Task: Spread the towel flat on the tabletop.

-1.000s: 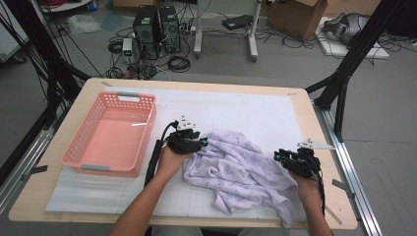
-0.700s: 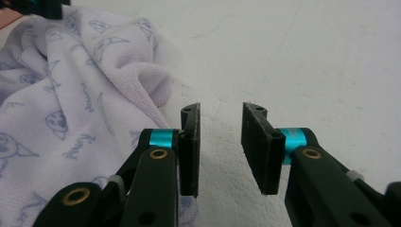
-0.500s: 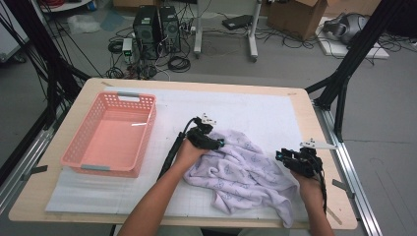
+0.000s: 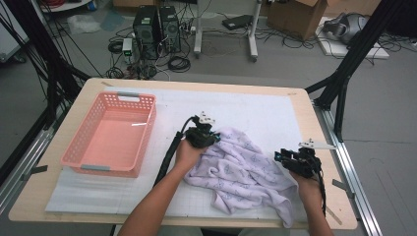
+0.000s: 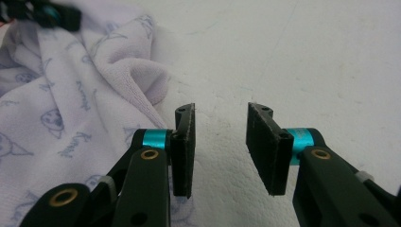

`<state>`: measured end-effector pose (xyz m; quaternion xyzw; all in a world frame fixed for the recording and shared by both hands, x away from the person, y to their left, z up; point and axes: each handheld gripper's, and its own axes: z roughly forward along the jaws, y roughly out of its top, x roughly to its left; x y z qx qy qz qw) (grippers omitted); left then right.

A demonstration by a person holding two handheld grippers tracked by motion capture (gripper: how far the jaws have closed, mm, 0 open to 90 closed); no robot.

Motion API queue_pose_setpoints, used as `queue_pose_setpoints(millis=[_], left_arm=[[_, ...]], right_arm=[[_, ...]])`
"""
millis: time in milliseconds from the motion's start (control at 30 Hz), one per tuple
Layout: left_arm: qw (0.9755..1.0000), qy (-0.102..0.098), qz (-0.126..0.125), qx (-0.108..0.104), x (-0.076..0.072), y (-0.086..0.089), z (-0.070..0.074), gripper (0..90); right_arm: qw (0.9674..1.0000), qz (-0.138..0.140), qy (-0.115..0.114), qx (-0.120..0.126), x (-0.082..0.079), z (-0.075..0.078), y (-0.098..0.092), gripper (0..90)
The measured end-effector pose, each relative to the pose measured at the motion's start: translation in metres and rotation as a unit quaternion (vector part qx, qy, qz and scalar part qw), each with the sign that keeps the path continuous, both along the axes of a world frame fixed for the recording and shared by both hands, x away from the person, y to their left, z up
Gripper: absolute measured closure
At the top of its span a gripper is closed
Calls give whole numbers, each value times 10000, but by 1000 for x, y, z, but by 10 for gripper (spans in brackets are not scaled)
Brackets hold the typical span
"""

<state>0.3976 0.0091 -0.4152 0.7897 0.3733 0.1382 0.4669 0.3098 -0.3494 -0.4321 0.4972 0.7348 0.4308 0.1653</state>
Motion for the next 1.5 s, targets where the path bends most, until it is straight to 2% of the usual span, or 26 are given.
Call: queue_pose_setpoints(millis=[67,167,300,400,567,700,767,900,1000,1067,1133,1167,1233,1300,1333,1367,1400,1433,1500], left_arm=[[9997,-97,188,-134,1,8,5,838],[9996,47,269,-15,3,17,2,837],[9984,77,538,-123,0,24,-7,836],[9978,157,632,-157,-3,30,-13,835],[9965,161,791,-238,-7,40,-15,834],[9963,151,806,-241,-7,46,-13,834],[9965,174,773,-264,-8,46,-12,834],[9967,241,735,-265,-8,46,-14,830],[9969,240,700,-259,-9,48,-12,830],[9973,240,657,-242,-11,47,-11,830],[9975,244,624,-217,-12,47,-11,830],[9975,252,623,-219,-12,47,-11,830],[9977,253,601,-204,-12,47,-11,830],[9979,237,570,-194,-13,47,-10,830],[9979,239,563,-221,-13,48,-10,830],[9979,236,562,-228,-12,48,-10,830],[9977,240,576,-267,-13,48,-10,830],[9975,235,596,-294,-13,49,-9,830],[9975,193,595,-328,-14,50,-7,830]], right_arm=[[10000,-10,-2,1,1,-1,0,621],[10000,-10,-8,-20,1,-1,0,621],[10000,-33,11,-17,1,-1,0,617],[10000,-40,25,-24,1,-1,0,605],[9999,-96,40,-23,0,-1,-1,575],[9998,-167,21,129,1,0,-4,577],[9997,-104,0,212,3,1,-4,656],[9999,126,-24,95,16,4,8,705],[9996,267,136,2,31,3,21,673],[9987,365,363,-38,44,-2,30,648],[9966,542,585,222,56,-7,40,609],[9940,678,741,422,62,-9,46,586],[9898,1016,889,451,68,-11,62,556],[9865,1258,1011,271,70,-14,82,514],[9883,1247,875,39,69,-12,90,541],[9881,1272,857,-137,69,-11,96,594],[9880,1266,779,-407,68,-9,101,724],[9861,1379,720,-590,67,-8,103,817],[9856,1387,671,-690,68,-5,102,839]])
